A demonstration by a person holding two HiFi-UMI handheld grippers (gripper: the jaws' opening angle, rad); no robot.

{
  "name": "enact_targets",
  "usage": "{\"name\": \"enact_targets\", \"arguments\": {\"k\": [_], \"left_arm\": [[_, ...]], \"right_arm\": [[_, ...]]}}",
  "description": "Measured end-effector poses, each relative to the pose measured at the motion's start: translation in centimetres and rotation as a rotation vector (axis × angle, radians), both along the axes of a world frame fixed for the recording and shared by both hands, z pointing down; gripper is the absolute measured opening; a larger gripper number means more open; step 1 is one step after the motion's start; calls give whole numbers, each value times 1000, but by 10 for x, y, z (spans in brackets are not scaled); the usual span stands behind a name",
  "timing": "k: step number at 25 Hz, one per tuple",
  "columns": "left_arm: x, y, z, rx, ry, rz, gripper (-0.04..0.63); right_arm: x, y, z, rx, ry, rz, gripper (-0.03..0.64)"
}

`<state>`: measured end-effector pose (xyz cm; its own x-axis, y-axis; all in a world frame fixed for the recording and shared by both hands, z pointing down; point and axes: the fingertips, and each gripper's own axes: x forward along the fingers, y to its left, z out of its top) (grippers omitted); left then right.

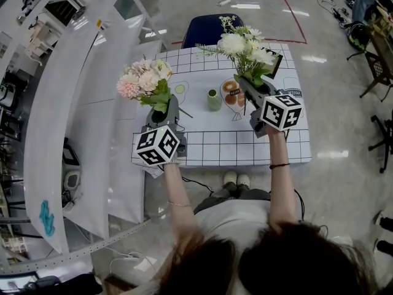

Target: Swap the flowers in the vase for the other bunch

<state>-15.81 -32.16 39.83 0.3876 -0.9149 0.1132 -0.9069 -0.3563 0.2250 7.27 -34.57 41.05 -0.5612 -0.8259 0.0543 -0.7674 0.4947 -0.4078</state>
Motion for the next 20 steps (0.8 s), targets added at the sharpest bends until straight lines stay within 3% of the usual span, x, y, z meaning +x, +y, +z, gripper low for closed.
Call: {"name": "enact_targets", "arguments": {"k": [20], "left_arm": [[-8,-5,12,-39,13,7,89]], "right_arm": [[-7,-12,-20,49,-1,11,71]]}}
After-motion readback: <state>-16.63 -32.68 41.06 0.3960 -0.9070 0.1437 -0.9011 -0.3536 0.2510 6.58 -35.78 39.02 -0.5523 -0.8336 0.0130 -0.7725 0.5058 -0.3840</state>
